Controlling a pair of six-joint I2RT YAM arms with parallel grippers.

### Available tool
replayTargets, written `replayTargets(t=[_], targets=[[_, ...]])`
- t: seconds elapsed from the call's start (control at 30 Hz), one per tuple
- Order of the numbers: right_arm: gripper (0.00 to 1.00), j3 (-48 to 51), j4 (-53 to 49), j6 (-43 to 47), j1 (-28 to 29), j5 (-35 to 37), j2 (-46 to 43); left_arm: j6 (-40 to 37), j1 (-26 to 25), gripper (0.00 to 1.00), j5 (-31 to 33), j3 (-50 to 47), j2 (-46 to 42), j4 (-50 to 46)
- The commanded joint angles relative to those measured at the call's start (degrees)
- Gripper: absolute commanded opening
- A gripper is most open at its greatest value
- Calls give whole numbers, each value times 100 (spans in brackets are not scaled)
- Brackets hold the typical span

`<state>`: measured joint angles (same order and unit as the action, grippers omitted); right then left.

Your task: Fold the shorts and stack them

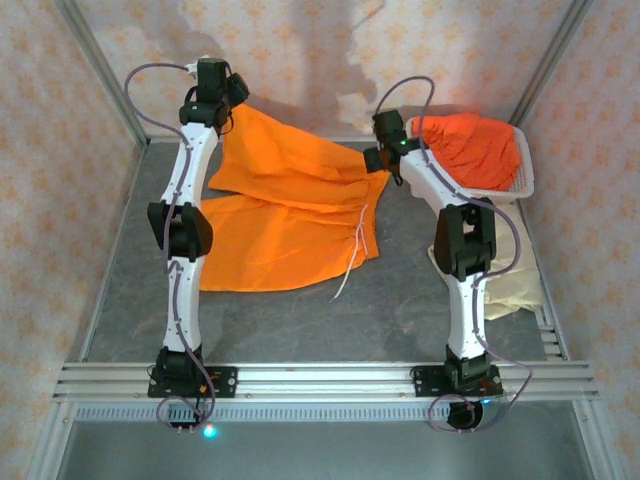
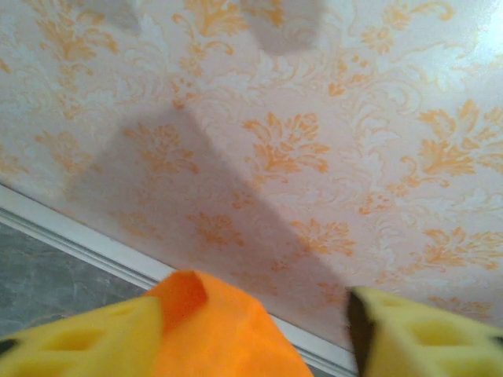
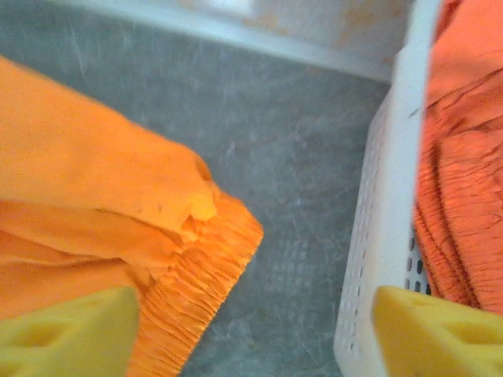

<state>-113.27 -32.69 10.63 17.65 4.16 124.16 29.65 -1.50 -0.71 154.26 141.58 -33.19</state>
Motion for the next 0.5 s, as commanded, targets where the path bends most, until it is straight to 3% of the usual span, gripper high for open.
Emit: replayTargets(t=[0.0,0.03,0.13,0.23,0.47], targets=[[99,-364,-231,-832,14,-455,-590,33,1,95,245,361,-560,-18],[99,-277,-157,-959,11,-612,-782,24,6,100,277,359,-726,-147],[99,249,173,-1334,80,-1241,-1431,-14,0,100,130,-5,-1317,-527],[99,997,437,-1594,266,-1869,-2025,66,-34,100,-172,-1316,-2290,-606],[99,3306,1712,-2858,826,-2971,-2990,1102,-149,100,-637,-7155,-5518,1579]])
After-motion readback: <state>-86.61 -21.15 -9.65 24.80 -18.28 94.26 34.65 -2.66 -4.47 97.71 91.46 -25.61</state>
